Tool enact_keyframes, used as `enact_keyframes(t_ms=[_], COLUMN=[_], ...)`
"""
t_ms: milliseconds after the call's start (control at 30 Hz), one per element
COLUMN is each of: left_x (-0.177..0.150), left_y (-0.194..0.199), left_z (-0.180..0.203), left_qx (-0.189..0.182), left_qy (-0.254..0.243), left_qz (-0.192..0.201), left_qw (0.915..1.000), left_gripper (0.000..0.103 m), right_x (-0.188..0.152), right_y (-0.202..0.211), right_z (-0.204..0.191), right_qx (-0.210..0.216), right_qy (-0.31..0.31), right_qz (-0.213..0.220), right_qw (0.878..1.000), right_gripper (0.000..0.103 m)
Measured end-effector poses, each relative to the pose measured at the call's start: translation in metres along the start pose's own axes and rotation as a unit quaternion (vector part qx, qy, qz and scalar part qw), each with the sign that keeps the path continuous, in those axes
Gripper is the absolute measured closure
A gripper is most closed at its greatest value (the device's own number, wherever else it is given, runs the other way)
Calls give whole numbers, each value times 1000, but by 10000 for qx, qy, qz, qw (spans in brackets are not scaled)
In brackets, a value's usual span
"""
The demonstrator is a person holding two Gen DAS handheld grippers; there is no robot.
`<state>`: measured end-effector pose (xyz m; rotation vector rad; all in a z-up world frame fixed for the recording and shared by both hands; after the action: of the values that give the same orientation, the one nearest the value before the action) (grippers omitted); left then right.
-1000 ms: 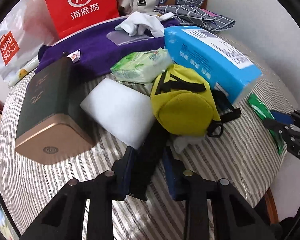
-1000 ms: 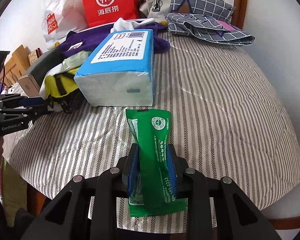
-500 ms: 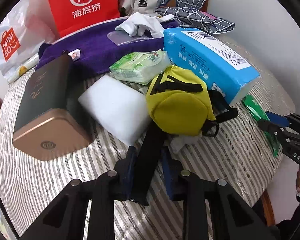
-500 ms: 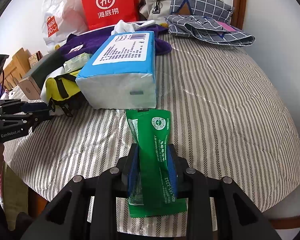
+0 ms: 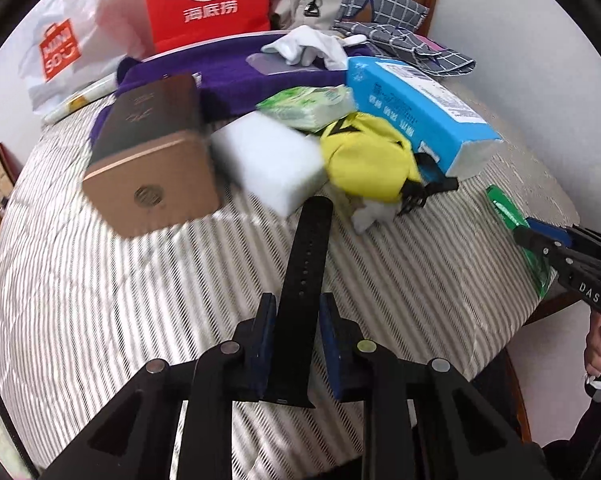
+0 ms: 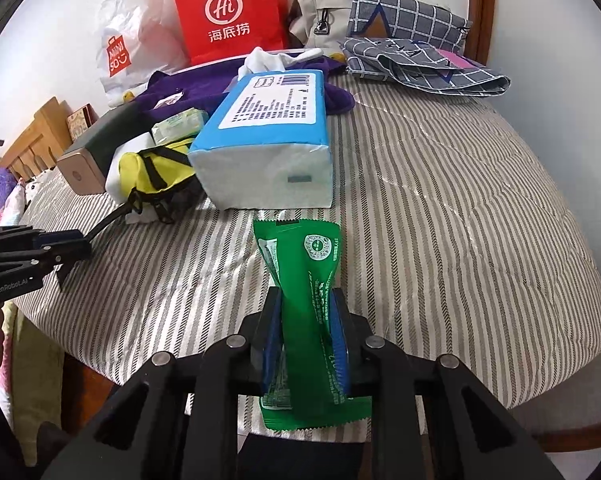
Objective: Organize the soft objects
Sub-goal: 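Grasp the black strap with the left gripper and lift it while the right gripper holds the green packet, then carry the black strap and green packet over the purple towel with both grippers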
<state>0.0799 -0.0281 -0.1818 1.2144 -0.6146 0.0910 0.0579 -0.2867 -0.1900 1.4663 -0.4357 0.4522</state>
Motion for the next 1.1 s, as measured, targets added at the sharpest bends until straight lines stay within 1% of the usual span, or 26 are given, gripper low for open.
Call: enact_keyframes(t_ms=[100, 200, 300, 400, 433, 467, 500, 567, 667, 767, 1100], left_x=[-10, -13, -7, -1, 0, 2, 3, 5, 6, 8, 13], left_y=[4, 3, -2, -9, -11, -12, -12, -13, -10, 0, 42], left_z=[-7, -13, -13, -8, -6, -4, -3, -3, -5, -4, -4], left_qx=[103, 52, -65, 83, 160, 181, 125, 123, 10, -39, 47], left_qy=[29, 104, 85, -74, -162, -235, -263, -244, -107, -19, 96], left_qz=[-38, -57, -14, 46, 44, 42, 48, 17, 3, 127, 535], left_qw=[9999, 9999, 9999, 9999, 9997, 9996, 9996, 9996, 9999, 9999, 9985], left_gripper=[81, 79, 66, 65, 66, 69, 82, 83, 83, 83, 83], right_x=[-3, -5, -5, -4, -3, -2, -1, 2, 8, 16, 39], right_y=[3, 4, 5, 5, 6, 7, 8, 12, 20, 32, 62], right_z=[-2, -4, -6, -8, -8, -8, -8, -10, -9, -9, -15], right_qx=[-15, -13, 5, 7, 6, 15, 25, 30, 26, 18, 105], right_qy=[16, 35, 56, 62, 56, 46, 38, 38, 8, -21, 37], right_qz=[3, 0, -17, -28, -21, -16, -8, 38, 114, 217, 517], right_qw=[10000, 10000, 10000, 10000, 10000, 10000, 10000, 10000, 9999, 9998, 9986], right_gripper=[80, 80, 80, 80, 80, 80, 80, 80, 80, 80, 80])
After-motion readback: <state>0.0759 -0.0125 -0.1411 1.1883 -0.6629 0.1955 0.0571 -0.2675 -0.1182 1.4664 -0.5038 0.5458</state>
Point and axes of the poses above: each gripper's, at about its wrist camera, not at the fingertips, and y roughly against the way its jaws point, z to its right, x to its top, the point moved 4 cm from there along -y, roughly the way its jaws point, and after that the axes turned 11 degrees about -x, right-handed, at the moved point
